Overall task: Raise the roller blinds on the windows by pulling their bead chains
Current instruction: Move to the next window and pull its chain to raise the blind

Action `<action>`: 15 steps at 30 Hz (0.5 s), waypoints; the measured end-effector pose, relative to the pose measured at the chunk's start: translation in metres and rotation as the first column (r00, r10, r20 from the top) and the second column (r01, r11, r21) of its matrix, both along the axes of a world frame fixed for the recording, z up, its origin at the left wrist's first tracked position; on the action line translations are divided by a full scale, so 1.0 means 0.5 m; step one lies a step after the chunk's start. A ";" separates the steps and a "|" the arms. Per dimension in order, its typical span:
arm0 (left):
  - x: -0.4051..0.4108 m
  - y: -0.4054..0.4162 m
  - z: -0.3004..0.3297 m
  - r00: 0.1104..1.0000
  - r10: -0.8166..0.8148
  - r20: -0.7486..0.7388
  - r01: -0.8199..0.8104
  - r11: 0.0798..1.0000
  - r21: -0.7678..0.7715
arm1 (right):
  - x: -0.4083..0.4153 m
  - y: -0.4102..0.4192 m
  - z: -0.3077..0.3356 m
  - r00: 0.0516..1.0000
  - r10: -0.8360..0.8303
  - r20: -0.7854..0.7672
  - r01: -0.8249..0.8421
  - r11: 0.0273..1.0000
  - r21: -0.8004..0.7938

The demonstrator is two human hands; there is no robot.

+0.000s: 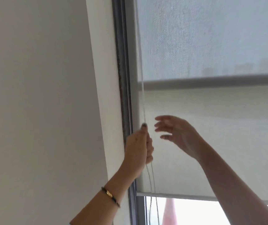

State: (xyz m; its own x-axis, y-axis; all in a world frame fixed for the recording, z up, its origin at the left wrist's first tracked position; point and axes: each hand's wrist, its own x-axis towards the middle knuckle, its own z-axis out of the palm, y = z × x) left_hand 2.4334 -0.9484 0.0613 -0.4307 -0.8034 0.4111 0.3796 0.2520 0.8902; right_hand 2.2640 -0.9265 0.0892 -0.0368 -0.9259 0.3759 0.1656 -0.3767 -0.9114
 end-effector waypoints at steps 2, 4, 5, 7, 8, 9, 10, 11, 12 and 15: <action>-0.005 0.010 -0.062 0.998 -0.020 0.065 0.016 0.998 0.068 | 0.014 0.001 0.063 0.999 0.041 0.022 -0.040 0.998 -0.045; -0.009 0.022 -0.123 0.988 -0.050 0.144 0.036 0.995 0.098 | 0.032 0.003 0.127 0.997 0.079 0.014 -0.077 0.994 -0.080; -0.011 0.027 -0.153 0.982 -0.070 0.178 0.050 0.992 0.113 | 0.042 0.006 0.159 0.994 0.106 0.027 -0.103 0.990 -0.098; -0.014 0.039 -0.207 0.970 -0.108 0.217 0.071 0.982 0.173 | 0.066 0.010 0.216 0.989 0.136 0.063 -0.126 0.982 -0.141; -0.016 0.046 -0.228 0.966 -0.124 0.229 0.079 0.977 0.197 | 0.077 0.009 0.237 0.990 0.121 0.077 -0.108 0.982 -0.157; -0.018 0.052 -0.246 0.962 -0.141 0.233 0.092 0.974 0.209 | 0.090 0.007 0.250 0.993 0.085 0.086 -0.070 0.984 -0.166; -0.019 0.058 -0.258 0.960 -0.159 0.230 0.110 0.971 0.212 | 0.100 0.004 0.258 0.996 0.027 0.085 -0.012 0.984 -0.180; -0.021 0.061 -0.264 0.958 -0.177 0.225 0.128 0.968 0.216 | 0.110 -0.001 0.260 0.996 -0.044 0.080 0.060 0.977 -0.204; -0.021 0.058 -0.266 0.955 -0.192 0.226 0.143 0.966 0.217 | 0.117 -0.005 0.257 0.990 -0.111 0.082 0.127 0.963 -0.237; -0.016 0.035 -0.236 0.922 -0.228 0.314 0.194 0.971 0.137 | 0.133 -0.011 0.250 0.972 -0.204 0.115 0.229 0.928 -0.294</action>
